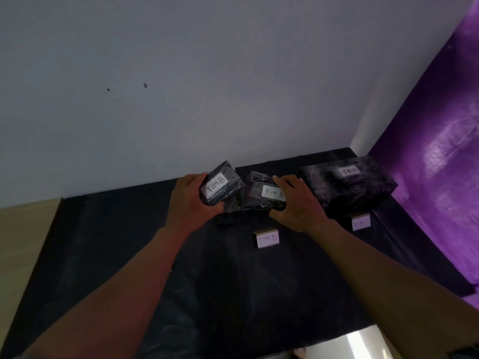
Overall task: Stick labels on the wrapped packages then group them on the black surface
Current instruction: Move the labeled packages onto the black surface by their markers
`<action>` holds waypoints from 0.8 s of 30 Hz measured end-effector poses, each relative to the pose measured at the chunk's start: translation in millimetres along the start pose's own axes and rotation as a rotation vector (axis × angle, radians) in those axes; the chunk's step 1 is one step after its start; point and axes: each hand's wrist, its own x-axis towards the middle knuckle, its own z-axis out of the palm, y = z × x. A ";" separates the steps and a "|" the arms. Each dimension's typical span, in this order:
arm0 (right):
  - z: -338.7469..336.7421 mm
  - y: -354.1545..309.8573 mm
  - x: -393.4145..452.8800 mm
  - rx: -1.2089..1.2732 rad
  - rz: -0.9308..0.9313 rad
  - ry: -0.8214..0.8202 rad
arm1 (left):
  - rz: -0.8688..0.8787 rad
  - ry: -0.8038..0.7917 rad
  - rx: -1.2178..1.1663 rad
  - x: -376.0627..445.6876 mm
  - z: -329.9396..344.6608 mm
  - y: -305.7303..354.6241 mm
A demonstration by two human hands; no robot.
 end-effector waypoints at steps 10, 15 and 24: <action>22.3 55.2 81.8 0.057 -0.170 -0.224 | -0.207 0.031 0.083 28.5 52.8 3.7; 36.7 61.1 113.1 0.069 -0.238 -0.380 | -0.282 -0.007 0.064 35.0 72.8 8.2; 65.1 69.7 133.2 0.175 -0.274 -0.454 | -0.297 -0.128 0.013 53.0 99.4 10.1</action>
